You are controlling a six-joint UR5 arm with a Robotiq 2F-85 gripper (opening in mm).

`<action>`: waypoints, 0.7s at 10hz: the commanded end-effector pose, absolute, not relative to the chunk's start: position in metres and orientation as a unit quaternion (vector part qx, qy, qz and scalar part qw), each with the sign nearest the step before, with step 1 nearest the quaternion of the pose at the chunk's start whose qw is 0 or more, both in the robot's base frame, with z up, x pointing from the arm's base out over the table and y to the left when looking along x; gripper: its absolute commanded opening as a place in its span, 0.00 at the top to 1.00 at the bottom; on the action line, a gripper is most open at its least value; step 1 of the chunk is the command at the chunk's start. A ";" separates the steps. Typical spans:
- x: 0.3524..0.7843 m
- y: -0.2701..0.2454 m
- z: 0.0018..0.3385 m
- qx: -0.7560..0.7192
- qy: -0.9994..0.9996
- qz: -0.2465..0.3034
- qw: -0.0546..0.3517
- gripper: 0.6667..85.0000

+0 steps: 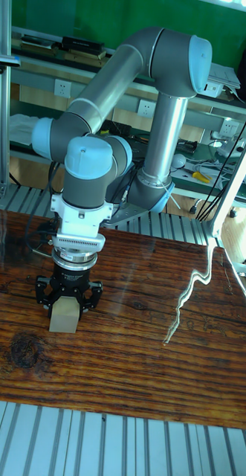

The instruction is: Hold a small block with the gripper and sweep it from left to right on the table

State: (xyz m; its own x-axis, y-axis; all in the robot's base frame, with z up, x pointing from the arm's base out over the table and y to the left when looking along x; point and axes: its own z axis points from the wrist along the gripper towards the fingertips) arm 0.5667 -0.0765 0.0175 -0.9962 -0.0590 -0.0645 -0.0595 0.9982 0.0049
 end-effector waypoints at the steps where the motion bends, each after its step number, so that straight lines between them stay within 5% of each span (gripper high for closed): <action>1: 0.569 -0.073 0.016 -0.025 0.999 0.010 0.037 1.00; 7: 0.566 -0.073 0.021 -0.023 0.999 0.012 0.032 1.00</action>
